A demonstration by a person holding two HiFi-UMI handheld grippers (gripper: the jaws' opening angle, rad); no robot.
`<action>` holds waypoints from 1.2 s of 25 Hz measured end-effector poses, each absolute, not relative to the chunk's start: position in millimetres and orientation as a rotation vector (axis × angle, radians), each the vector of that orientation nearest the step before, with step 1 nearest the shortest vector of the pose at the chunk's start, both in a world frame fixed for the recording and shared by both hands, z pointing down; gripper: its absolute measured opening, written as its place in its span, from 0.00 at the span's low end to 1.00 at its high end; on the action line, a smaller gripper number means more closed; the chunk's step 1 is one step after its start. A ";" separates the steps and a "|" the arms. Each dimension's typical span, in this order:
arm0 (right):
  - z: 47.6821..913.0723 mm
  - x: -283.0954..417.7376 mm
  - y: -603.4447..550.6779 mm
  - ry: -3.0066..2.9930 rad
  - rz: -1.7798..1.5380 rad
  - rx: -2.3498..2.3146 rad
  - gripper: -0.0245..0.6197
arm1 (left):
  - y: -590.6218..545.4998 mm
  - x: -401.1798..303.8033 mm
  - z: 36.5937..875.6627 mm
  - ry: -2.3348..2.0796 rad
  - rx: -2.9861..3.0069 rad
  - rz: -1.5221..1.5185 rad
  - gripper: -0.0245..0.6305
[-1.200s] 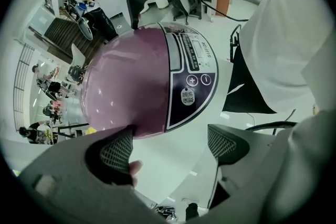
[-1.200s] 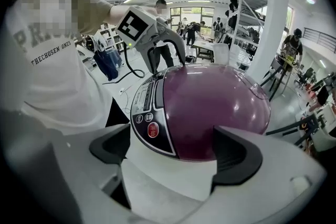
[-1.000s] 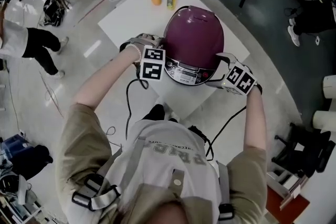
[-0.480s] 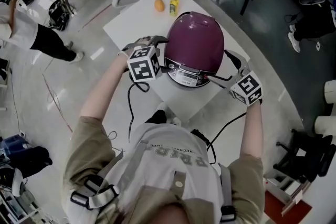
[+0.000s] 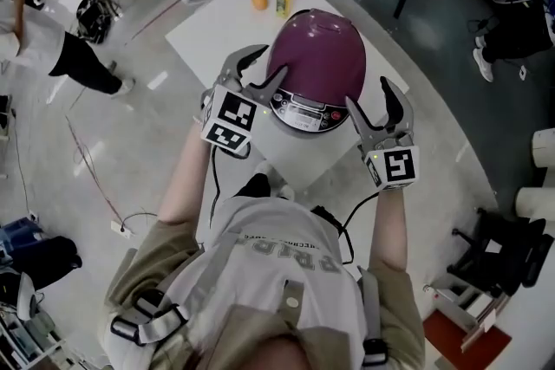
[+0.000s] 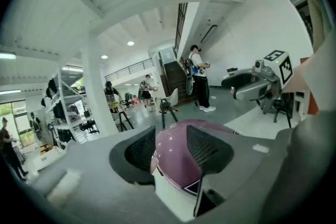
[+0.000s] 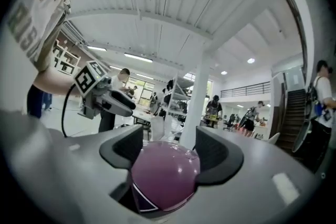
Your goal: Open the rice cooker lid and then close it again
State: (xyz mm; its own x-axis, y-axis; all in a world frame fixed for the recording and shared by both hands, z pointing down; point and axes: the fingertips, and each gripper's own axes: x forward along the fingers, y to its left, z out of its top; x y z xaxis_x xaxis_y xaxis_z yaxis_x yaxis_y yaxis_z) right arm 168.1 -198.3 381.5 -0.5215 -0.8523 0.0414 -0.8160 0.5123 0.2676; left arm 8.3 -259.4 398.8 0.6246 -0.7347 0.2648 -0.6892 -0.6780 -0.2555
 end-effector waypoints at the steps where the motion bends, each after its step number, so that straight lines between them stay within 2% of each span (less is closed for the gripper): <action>1: 377.8 169.8 -195.2 -2.577 -0.328 1.504 0.49 | -255.1 6.3 394.1 1.242 -2.702 -0.489 0.33; 5: 371.2 178.9 -186.0 -2.586 -0.268 1.759 0.30 | -241.5 1.6 390.2 1.347 -2.716 -0.361 0.21; 6: 373.3 180.6 -184.9 -2.579 -0.247 1.806 0.28 | -240.2 -0.6 391.9 1.372 -2.724 -0.339 0.21; 8: 376.9 181.4 -182.4 -2.559 -0.220 1.870 0.24 | -239.1 -6.5 392.8 1.435 -2.723 -0.289 0.13; 11: 375.8 179.5 -177.7 -2.515 -0.234 1.941 0.14 | -238.6 -13.7 390.7 1.516 -2.695 -0.226 0.06; 16: 372.7 176.0 -172.5 -2.450 -0.244 2.027 0.04 | -233.2 -13.2 395.4 1.555 -2.719 -0.153 0.05; 30: 371.5 169.0 -165.6 -2.435 -0.237 2.051 0.04 | -221.9 -15.6 399.2 1.542 -2.774 -0.049 0.05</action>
State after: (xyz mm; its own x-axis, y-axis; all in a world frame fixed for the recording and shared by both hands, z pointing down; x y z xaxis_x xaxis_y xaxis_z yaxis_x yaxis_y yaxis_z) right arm 169.0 -165.6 371.5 -0.1739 -0.9755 -0.1344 -0.9831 0.1642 0.0806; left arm -15.6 -221.9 399.2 0.5279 -0.8483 0.0426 -0.8493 -0.5278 0.0132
